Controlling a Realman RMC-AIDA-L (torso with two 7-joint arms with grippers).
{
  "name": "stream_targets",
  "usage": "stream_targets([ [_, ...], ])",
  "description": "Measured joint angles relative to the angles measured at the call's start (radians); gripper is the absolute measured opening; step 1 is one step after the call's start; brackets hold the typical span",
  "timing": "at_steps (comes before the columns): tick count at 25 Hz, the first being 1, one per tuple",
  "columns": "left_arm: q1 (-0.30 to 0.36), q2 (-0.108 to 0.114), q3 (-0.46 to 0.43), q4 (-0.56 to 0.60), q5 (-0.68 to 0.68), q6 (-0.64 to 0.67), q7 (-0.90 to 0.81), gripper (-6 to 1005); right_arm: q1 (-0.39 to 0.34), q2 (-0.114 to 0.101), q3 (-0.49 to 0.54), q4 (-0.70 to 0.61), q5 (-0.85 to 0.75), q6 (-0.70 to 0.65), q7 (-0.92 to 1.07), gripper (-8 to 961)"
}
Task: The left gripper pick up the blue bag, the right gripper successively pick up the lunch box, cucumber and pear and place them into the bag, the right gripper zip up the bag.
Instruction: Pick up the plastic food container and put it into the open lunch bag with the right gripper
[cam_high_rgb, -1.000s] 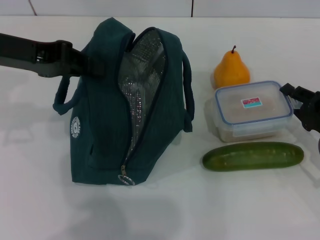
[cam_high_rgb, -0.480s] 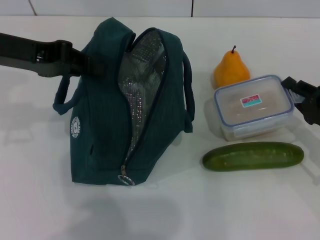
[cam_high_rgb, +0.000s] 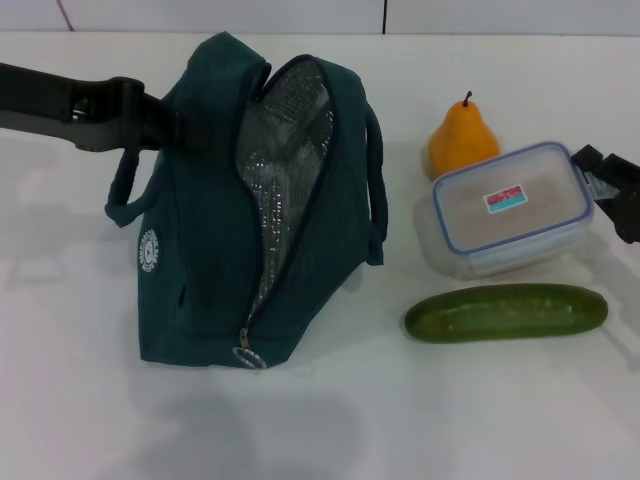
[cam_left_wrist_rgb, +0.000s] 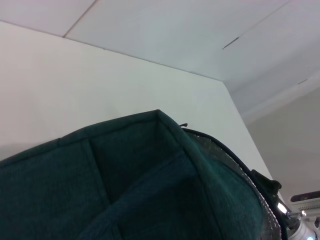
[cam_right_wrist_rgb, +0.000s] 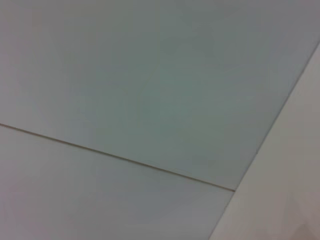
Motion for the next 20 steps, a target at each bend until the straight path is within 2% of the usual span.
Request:
stream_targets([
  [8, 0.002, 0.0, 0.0, 0.0, 0.0, 0.0, 0.001, 45, -0.006, 0.0, 0.0, 0.0, 0.014, -0.037, -0.022, 172],
  [13, 0.002, 0.0, 0.0, 0.0, 0.0, 0.0, 0.002, 45, -0.008, 0.0, 0.0, 0.0, 0.02, -0.04, -0.028, 93],
  [20, 0.002, 0.0, 0.002, 0.0, 0.0, 0.0, 0.002, 45, -0.003, 0.0, -0.006, 0.003, 0.02, -0.029, -0.029, 94],
])
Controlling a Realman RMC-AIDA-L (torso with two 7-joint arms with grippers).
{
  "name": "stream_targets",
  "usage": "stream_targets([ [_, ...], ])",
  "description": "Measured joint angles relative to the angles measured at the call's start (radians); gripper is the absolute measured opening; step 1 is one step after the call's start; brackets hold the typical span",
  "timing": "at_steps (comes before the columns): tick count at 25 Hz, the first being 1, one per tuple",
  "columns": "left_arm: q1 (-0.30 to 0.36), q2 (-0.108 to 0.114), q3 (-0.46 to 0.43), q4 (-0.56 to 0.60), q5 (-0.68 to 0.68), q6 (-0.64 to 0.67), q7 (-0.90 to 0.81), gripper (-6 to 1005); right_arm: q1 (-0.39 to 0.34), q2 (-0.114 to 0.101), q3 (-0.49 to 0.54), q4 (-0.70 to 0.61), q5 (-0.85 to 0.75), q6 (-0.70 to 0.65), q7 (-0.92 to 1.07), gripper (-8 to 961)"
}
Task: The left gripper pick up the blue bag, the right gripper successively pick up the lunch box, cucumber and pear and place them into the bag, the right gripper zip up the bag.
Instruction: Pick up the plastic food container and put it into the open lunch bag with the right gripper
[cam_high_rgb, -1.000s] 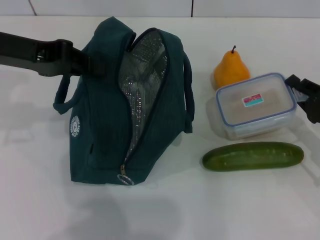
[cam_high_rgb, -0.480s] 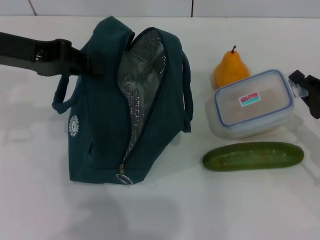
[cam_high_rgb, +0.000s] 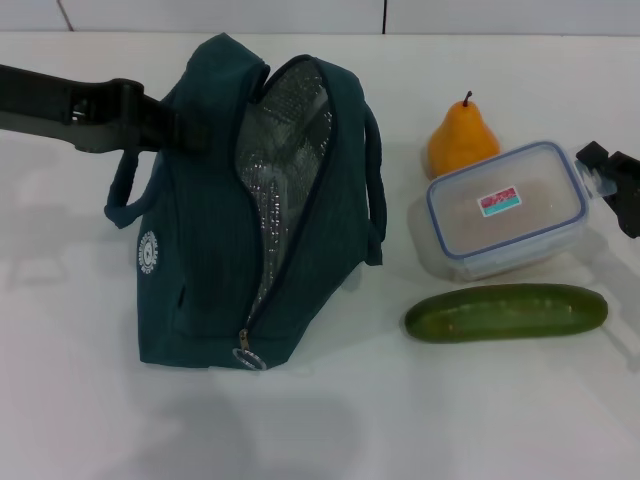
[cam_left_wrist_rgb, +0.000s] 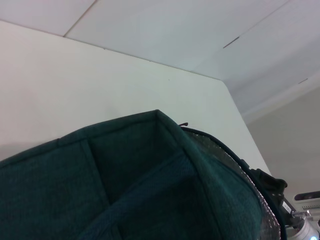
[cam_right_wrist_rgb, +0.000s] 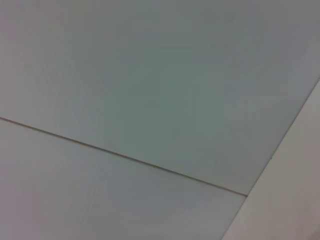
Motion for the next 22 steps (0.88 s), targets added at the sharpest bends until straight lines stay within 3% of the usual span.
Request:
stream_targets([
  [7, -0.003, 0.0, 0.0, -0.001, 0.0, 0.0, 0.0, 45, -0.006, 0.0, 0.005, -0.002, 0.001, -0.017, -0.015, 94],
  [22, -0.007, 0.002, -0.003, -0.009, 0.0, 0.0, 0.0, 45, 0.001, -0.002, 0.006, -0.004, 0.117, -0.2, -0.047, 94],
])
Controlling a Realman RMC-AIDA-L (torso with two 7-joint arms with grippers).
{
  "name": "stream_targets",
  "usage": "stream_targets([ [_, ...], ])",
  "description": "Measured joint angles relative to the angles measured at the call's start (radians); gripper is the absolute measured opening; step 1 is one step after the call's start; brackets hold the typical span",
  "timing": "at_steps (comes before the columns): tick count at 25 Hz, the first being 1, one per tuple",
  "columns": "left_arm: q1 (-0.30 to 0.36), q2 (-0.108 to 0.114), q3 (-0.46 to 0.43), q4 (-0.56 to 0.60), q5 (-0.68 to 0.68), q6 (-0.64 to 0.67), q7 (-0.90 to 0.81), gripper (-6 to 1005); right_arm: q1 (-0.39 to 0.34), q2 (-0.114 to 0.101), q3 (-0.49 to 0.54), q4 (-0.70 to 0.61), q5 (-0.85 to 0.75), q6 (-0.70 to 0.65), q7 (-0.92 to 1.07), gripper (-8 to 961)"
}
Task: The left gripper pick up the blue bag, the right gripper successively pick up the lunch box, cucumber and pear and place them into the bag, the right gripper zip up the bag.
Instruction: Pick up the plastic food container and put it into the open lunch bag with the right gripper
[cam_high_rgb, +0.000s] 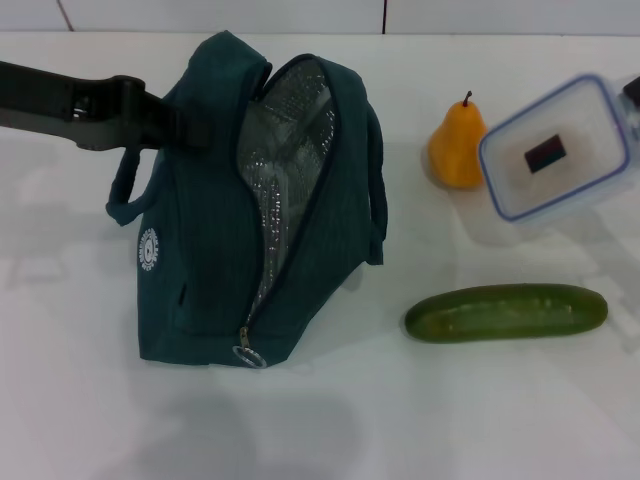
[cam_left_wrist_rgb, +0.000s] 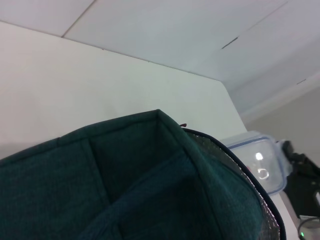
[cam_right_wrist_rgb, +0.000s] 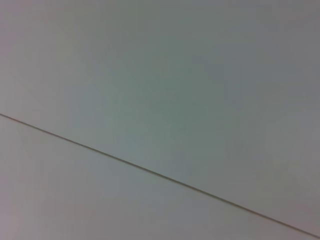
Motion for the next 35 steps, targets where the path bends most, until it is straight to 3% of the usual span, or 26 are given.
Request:
stream_targets([
  [9, -0.003, -0.001, 0.0, 0.0, -0.003, 0.0, 0.0, 45, 0.041, 0.0, 0.0, -0.052, 0.107, -0.153, 0.09, 93],
  [20, -0.028, -0.005, 0.011, -0.02, -0.021, 0.0, -0.001, 45, 0.299, 0.002, -0.008, -0.026, 0.144, -0.241, 0.134, 93],
  [27, -0.052, -0.007, 0.017, -0.051, -0.022, -0.002, 0.005, 44, 0.409, 0.002, -0.079, 0.04, 0.131, -0.215, 0.123, 93],
  [35, -0.053, -0.008, 0.016, -0.054, -0.025, -0.003, 0.012, 44, 0.407, 0.002, -0.17, 0.051, 0.049, -0.102, 0.111, 93],
])
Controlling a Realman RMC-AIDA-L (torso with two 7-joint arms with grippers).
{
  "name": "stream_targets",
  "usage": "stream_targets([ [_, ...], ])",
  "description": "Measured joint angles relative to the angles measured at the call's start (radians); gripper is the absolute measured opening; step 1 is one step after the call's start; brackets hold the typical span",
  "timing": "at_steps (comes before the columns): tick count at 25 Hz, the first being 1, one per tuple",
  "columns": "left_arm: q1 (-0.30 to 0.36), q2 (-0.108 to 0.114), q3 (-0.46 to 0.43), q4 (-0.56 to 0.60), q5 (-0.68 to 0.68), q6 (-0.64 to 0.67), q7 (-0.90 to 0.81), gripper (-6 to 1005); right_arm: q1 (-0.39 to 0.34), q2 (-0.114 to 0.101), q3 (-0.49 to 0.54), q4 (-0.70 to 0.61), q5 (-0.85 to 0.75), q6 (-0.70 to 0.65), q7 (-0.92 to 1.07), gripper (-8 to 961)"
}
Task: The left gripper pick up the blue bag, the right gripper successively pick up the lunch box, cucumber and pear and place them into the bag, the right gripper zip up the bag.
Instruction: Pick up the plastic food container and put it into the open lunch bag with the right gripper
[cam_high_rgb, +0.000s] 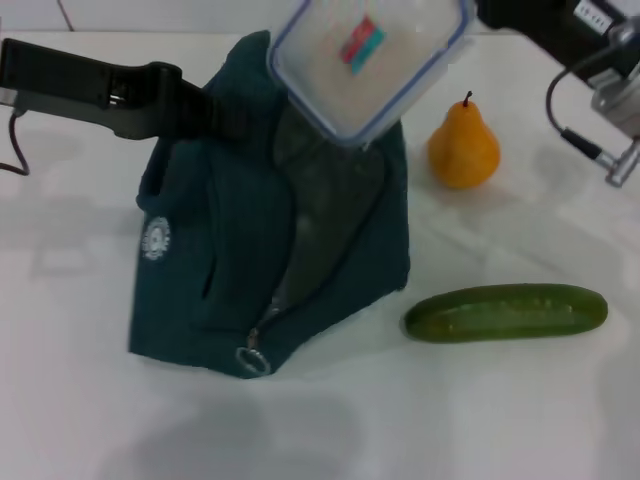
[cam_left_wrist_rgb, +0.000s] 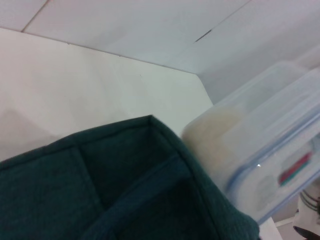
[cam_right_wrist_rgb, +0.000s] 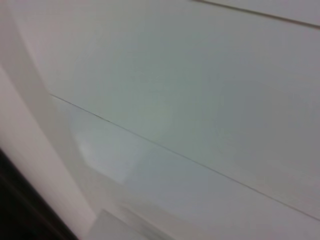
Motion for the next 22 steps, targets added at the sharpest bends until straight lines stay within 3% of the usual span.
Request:
stream_targets([
  [9, 0.0, 0.001, -0.005, -0.025, -0.015, -0.002, 0.005, 44, -0.039, 0.0, -0.006, 0.001, -0.104, 0.062, -0.003, 94],
  [22, -0.002, 0.001, -0.006, -0.073, -0.044, -0.003, 0.021, 43, -0.009, 0.0, -0.006, -0.002, -0.134, 0.082, -0.053, 94],
])
